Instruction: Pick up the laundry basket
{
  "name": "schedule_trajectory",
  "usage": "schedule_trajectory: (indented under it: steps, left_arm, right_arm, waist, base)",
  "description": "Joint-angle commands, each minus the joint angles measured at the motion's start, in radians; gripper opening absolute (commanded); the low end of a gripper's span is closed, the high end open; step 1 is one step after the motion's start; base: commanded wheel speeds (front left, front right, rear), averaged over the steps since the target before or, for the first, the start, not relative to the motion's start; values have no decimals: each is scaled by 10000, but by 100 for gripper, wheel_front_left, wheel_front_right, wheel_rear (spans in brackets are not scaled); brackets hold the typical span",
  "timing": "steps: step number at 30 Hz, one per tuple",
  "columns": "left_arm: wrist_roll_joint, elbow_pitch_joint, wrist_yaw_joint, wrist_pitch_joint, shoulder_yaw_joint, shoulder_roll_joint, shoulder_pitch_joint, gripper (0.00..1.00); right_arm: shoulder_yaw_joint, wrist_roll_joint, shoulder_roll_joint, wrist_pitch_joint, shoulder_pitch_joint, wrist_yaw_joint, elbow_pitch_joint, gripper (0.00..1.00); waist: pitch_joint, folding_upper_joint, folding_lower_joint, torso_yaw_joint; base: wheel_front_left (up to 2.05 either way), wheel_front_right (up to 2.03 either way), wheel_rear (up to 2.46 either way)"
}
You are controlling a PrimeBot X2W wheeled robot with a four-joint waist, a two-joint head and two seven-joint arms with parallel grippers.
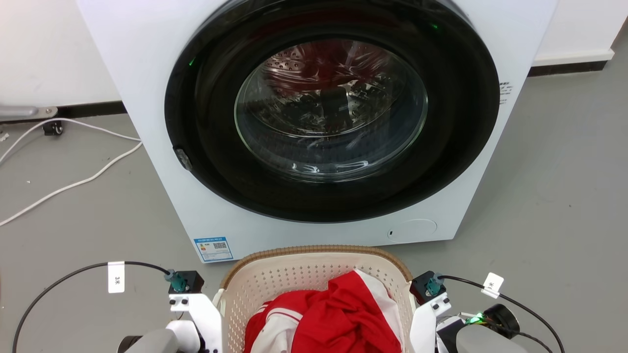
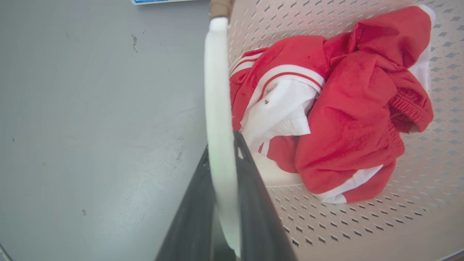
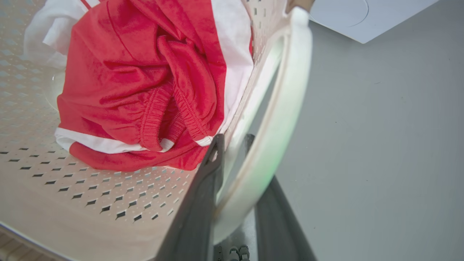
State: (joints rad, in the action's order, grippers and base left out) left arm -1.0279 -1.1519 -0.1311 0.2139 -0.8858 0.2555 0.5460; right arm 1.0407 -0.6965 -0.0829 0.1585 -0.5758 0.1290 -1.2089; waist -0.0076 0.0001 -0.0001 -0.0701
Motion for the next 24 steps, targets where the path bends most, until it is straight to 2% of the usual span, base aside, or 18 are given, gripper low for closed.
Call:
schedule_trajectory:
  steps: [1, 24]
  left_arm:
    - [-79, 60, 15, 19, -55, 85, -103, 0]
    - [-791, -30, 15, -26, -750, 202, -132, 0]
  right_arm:
    - [163, -104, -49, 22, 48, 32, 88, 0]
    - [1324, -1457, -244, 102, -30, 32, -44, 0]
  waist:
    - [-74, -1, 1, -7]
    - [-406, -1, 1, 72]
  base:
    - [0, 0, 0]
    - [0, 0, 0]
